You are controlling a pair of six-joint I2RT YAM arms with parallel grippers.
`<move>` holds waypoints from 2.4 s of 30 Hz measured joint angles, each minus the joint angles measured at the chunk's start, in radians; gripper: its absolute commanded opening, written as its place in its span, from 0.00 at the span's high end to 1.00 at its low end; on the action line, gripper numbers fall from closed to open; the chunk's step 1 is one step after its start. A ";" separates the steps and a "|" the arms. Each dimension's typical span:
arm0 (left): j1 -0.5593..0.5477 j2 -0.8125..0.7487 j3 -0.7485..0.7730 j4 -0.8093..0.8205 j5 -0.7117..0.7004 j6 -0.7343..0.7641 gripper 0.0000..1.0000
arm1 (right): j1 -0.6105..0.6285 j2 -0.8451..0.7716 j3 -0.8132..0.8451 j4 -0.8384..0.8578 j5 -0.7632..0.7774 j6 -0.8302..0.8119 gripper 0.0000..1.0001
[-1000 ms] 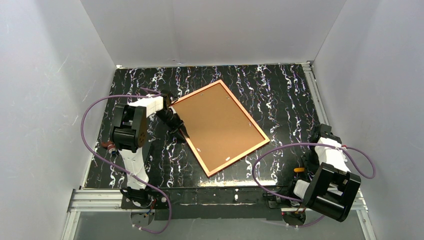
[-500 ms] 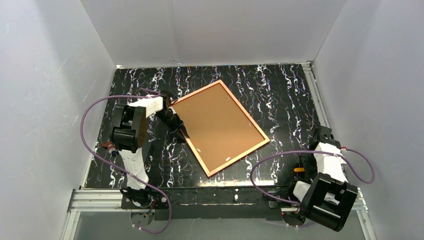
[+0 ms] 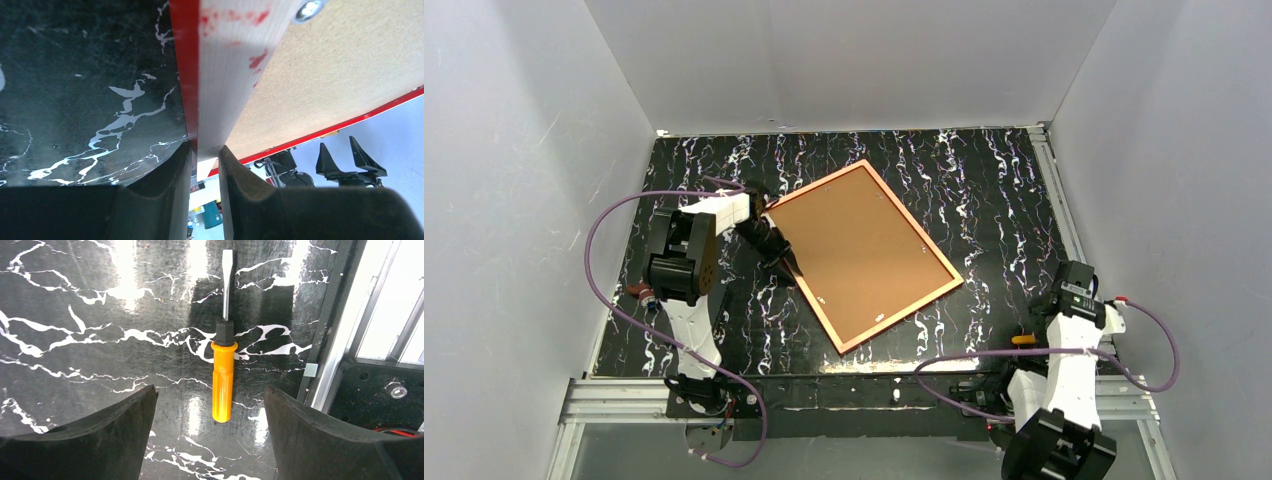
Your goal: Take the photo out of the frame
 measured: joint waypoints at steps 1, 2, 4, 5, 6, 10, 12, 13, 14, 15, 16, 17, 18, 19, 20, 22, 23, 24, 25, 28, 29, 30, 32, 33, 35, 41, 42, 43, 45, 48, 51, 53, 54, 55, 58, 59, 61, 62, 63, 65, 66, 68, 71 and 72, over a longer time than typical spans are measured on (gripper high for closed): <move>0.000 0.000 0.000 0.000 0.000 0.000 1.00 | 0.000 -0.026 0.000 -0.008 -0.002 0.000 0.14; 0.001 0.000 0.000 0.000 0.000 0.000 1.00 | 0.000 -0.046 0.001 -0.016 -0.002 0.000 0.13; 0.001 0.000 0.000 0.000 0.001 0.000 1.00 | 0.000 -0.093 0.004 -0.034 -0.009 -0.004 0.13; 0.001 0.000 0.000 0.000 0.001 0.000 1.00 | 0.000 -0.109 0.007 -0.041 -0.019 -0.008 0.13; 0.001 0.000 0.000 0.000 0.000 0.000 1.00 | 0.001 -0.121 0.012 -0.044 -0.031 -0.013 0.13; 0.001 0.000 0.000 0.000 0.001 0.000 1.00 | 0.089 -0.127 0.078 -0.040 -0.081 -0.058 0.12; 0.001 0.000 0.000 0.000 0.000 0.000 1.00 | 0.227 -0.102 0.126 -0.028 -0.075 -0.070 0.12; 0.002 0.000 0.000 0.000 0.000 0.000 1.00 | 0.328 -0.082 0.154 -0.013 -0.067 -0.079 0.12; 0.002 0.000 0.000 0.000 0.001 0.000 1.00 | 0.423 -0.061 0.177 0.003 -0.055 -0.090 0.12; 0.002 0.000 0.000 -0.001 0.000 0.000 1.00 | 0.544 -0.029 0.207 0.026 -0.041 -0.111 0.12; 0.002 -0.001 0.000 -0.001 0.000 0.000 1.00 | 0.652 0.008 0.233 0.051 -0.030 -0.131 0.12; 0.002 -0.003 0.000 -0.002 0.000 0.000 1.00 | 0.770 0.056 0.266 0.075 -0.011 -0.153 0.12; 0.002 -0.007 0.000 -0.004 0.000 0.000 1.00 | 0.877 0.109 0.301 0.090 0.008 -0.174 0.11; 0.002 -0.013 0.000 -0.007 0.001 0.000 1.00 | 0.991 0.171 0.344 0.107 0.029 -0.197 0.11; 0.002 -0.020 0.000 -0.011 0.002 0.000 1.00 | 1.098 0.245 0.388 0.126 0.048 -0.218 0.11; 0.002 -0.041 0.000 -0.019 0.003 -0.001 1.00 | 1.280 0.377 0.467 0.156 0.084 -0.261 0.11; 0.002 -0.052 0.000 -0.024 0.003 -0.002 1.00 | 1.343 0.428 0.497 0.167 0.097 -0.281 0.12; 0.002 -0.061 -0.002 -0.026 0.004 -0.002 1.00 | 1.423 0.492 0.538 0.179 0.110 -0.309 0.13; 0.002 -0.077 -0.005 -0.028 0.005 -0.002 1.00 | 1.488 0.558 0.586 0.182 0.117 -0.335 0.14; 0.003 -0.126 -0.025 -0.037 0.005 0.000 1.00 | 1.625 0.743 0.739 0.177 0.137 -0.403 0.14; 0.004 -0.145 -0.032 -0.042 0.005 0.000 1.00 | 1.654 0.816 0.814 0.162 0.155 -0.425 0.13; 0.004 -0.159 -0.034 -0.051 0.005 0.001 1.00 | 1.687 0.859 0.860 0.151 0.168 -0.435 0.13; 0.004 -0.176 -0.034 -0.063 0.005 0.004 1.00 | 1.736 0.966 0.988 0.104 0.216 -0.453 0.12; 0.004 -0.180 -0.034 -0.066 0.006 0.005 1.00 | 1.758 1.025 1.062 0.068 0.248 -0.459 0.12; 0.004 -0.182 -0.033 -0.071 0.006 0.008 1.00 | 1.793 1.128 1.183 0.006 0.304 -0.466 0.12; 0.007 -0.182 -0.033 -0.086 0.010 0.020 1.00 | 1.848 1.299 1.289 -0.146 0.401 -0.480 0.11; 0.008 -0.182 -0.033 -0.087 0.010 0.023 1.00 | 1.853 1.312 1.289 -0.167 0.407 -0.480 0.11; 0.009 -0.182 -0.033 -0.087 0.011 0.023 1.00 | 1.857 1.321 1.289 -0.181 0.414 -0.479 0.11; 0.010 -0.183 -0.033 -0.087 0.013 0.026 1.00 | 1.865 1.337 1.291 -0.201 0.431 -0.475 0.11; 0.012 -0.185 -0.033 -0.088 0.018 0.027 1.00 | 1.873 1.380 1.332 -0.267 0.470 -0.441 0.11; 0.014 -0.185 -0.033 -0.089 0.021 0.030 1.00 | 1.879 1.455 1.446 -0.363 0.525 -0.372 0.11; 0.015 -0.185 -0.033 -0.090 0.025 0.030 1.00 | 1.881 1.500 1.510 -0.415 0.559 -0.334 0.11; 0.016 -0.185 -0.033 -0.090 0.026 0.030 1.00 | 1.881 1.528 1.545 -0.448 0.579 -0.309 0.11; 0.016 -0.185 -0.033 -0.090 0.027 0.030 1.00 | 1.881 1.546 1.566 -0.472 0.593 -0.289 0.11; 0.016 -0.185 -0.033 -0.095 0.031 0.033 1.00 | 1.881 1.591 1.595 -0.546 0.633 -0.234 0.11; 0.017 -0.186 -0.033 -0.099 0.048 0.032 1.00 | 1.881 1.600 1.595 -0.568 0.632 -0.213 0.12; 0.018 -0.189 -0.029 -0.101 0.068 0.029 1.00 | 1.881 1.609 1.592 -0.580 0.645 -0.207 0.13; 0.020 -0.191 -0.026 -0.100 0.082 0.030 1.00 | 1.879 1.609 1.582 -0.585 0.650 -0.206 0.14; 0.021 -0.191 -0.026 -0.101 0.089 0.030 1.00 | 1.877 1.609 1.569 -0.583 0.655 -0.207 0.16; 0.021 -0.191 -0.026 -0.101 0.095 0.030 1.00 | 1.871 1.609 1.544 -0.573 0.655 -0.214 0.15; 0.021 -0.191 -0.026 -0.101 0.096 0.030 0.78 | 1.867 1.604 1.532 -0.556 0.652 -0.224 0.16; 0.025 -0.192 -0.027 -0.099 0.090 0.022 0.47 | 1.868 1.454 1.306 -0.312 0.587 -0.300 0.15; 0.084 -0.210 -0.048 -0.069 0.073 -0.004 0.20 | 1.855 0.943 0.740 0.200 0.259 -0.474 0.24; 0.093 -0.219 -0.053 -0.063 0.072 -0.002 0.16 | 1.838 0.933 0.723 0.285 0.181 -0.487 0.24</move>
